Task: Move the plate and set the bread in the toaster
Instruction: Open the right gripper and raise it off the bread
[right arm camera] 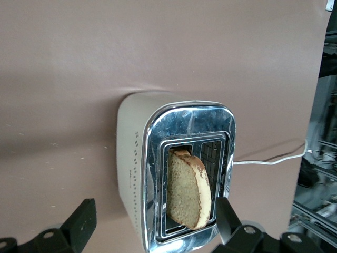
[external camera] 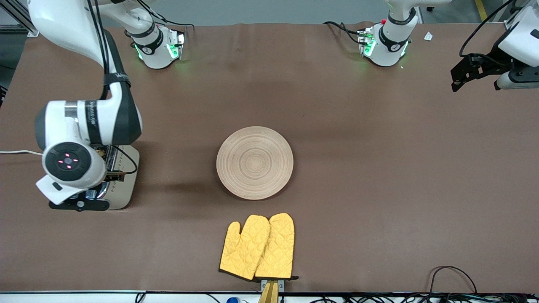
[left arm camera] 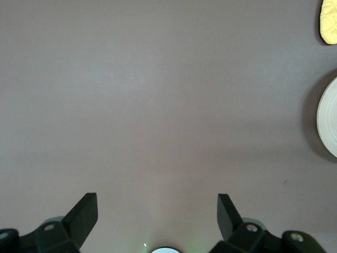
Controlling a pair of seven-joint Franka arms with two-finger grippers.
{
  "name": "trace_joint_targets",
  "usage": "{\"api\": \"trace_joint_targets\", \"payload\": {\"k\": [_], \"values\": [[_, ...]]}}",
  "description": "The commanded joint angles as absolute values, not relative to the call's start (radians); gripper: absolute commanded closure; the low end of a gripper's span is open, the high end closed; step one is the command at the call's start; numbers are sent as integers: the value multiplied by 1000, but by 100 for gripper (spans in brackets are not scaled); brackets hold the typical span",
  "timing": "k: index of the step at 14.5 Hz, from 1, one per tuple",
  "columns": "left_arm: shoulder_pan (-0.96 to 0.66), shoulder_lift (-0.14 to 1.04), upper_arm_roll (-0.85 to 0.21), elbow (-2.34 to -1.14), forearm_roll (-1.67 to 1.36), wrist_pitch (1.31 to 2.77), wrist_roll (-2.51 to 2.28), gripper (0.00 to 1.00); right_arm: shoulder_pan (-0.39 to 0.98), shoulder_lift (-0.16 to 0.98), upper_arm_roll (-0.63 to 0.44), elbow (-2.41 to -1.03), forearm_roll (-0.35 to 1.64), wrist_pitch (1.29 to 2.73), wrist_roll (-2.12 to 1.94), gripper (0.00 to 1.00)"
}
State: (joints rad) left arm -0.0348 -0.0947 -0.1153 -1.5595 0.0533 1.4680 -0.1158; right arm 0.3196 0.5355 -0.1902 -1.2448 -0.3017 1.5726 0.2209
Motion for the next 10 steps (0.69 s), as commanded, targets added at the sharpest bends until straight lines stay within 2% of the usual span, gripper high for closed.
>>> {"api": "trace_joint_targets", "payload": {"k": [1,6,10], "values": [[-37,-92,-117,-1546,67,1463,-101,0,276,445,-181,-1253,-214,1560,218,0],[-40,-89,-117,-1545,67,1465,-104,0,203,301,-179,-1290,-92,1539,209,0],[-37,-72,-117,-1526,66,1463,-103,0,172,131,-179,-1449,-31,1552,180,0]]}}
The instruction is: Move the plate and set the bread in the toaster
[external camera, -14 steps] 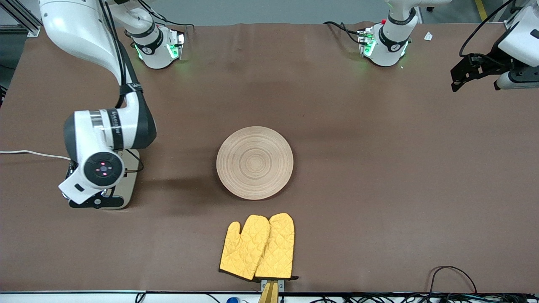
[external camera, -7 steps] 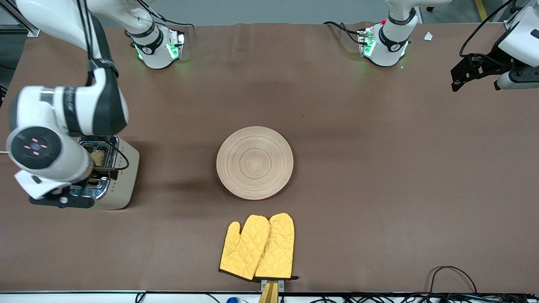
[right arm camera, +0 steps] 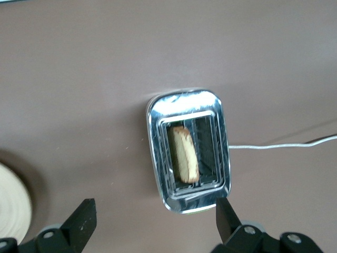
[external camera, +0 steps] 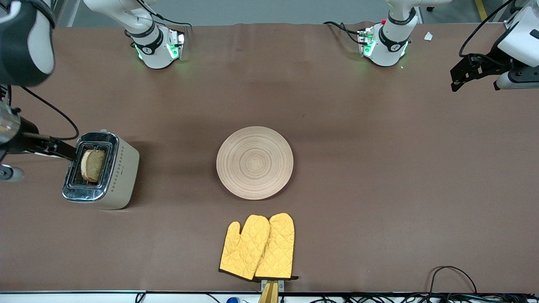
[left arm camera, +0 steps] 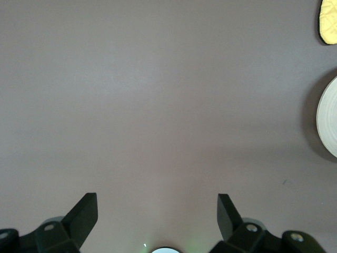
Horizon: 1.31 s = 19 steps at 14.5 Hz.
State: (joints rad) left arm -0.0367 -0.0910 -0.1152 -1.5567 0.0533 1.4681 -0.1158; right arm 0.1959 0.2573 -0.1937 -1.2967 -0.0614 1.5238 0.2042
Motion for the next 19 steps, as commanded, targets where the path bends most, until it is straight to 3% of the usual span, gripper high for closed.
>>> {"api": "trace_joint_targets", "payload": {"k": [1,4,7,19], "values": [[-35,-71,-117,-1523,66,1463,-103,0,154,92,-178,-1491,-31,1555,157,0],[-37,-71,-117,-1525,66,1463,-104,0,85,8,-176,-1571,-3,1568,39,0],[-46,-71,-118,-1525,64,1453,-104,0,12,-2,-172,-1588,76,1580,-57,0],[-37,-71,-137,-1523,29,1450,-113,0,58,-2,-160,-1589,-17,1589,-54,0]]}}
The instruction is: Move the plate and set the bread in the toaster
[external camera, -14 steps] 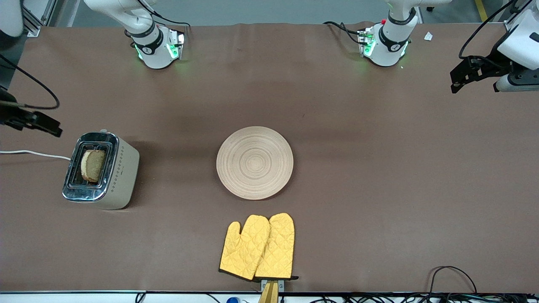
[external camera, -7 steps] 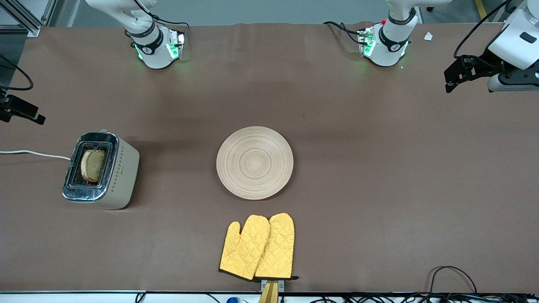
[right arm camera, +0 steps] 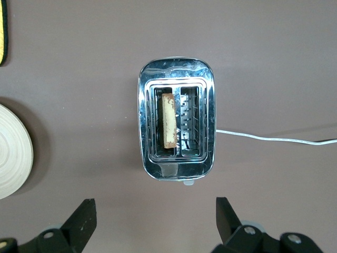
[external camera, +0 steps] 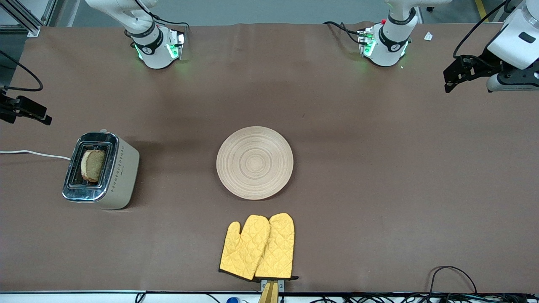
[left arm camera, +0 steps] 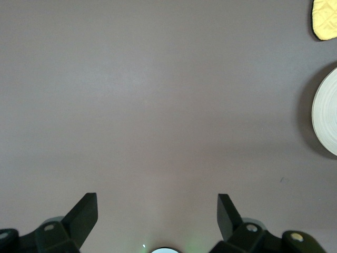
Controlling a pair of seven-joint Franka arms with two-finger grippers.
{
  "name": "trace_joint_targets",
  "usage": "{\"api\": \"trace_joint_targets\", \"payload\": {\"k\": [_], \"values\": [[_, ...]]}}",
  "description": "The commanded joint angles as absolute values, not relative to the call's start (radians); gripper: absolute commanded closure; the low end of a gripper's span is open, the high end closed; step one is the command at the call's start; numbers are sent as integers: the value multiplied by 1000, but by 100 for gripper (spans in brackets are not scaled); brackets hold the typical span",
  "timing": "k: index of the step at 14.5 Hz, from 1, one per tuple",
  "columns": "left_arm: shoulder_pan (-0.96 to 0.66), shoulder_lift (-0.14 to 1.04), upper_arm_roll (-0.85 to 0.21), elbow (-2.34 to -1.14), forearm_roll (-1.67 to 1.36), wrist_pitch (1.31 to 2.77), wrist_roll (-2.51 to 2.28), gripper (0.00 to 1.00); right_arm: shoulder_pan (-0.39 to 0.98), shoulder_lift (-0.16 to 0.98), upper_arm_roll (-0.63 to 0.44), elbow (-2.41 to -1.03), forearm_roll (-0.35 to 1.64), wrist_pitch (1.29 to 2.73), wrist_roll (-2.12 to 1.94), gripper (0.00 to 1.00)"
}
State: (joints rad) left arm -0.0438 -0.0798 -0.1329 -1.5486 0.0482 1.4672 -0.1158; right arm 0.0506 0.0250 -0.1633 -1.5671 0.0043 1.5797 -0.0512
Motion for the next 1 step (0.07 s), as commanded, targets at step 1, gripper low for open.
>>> {"api": "trace_joint_targets", "payload": {"k": [1], "values": [[-35,-71,-135,-1525,19,1448,-114,0,60,-2,-160,-1589,-18,1589,-54,0]]}}
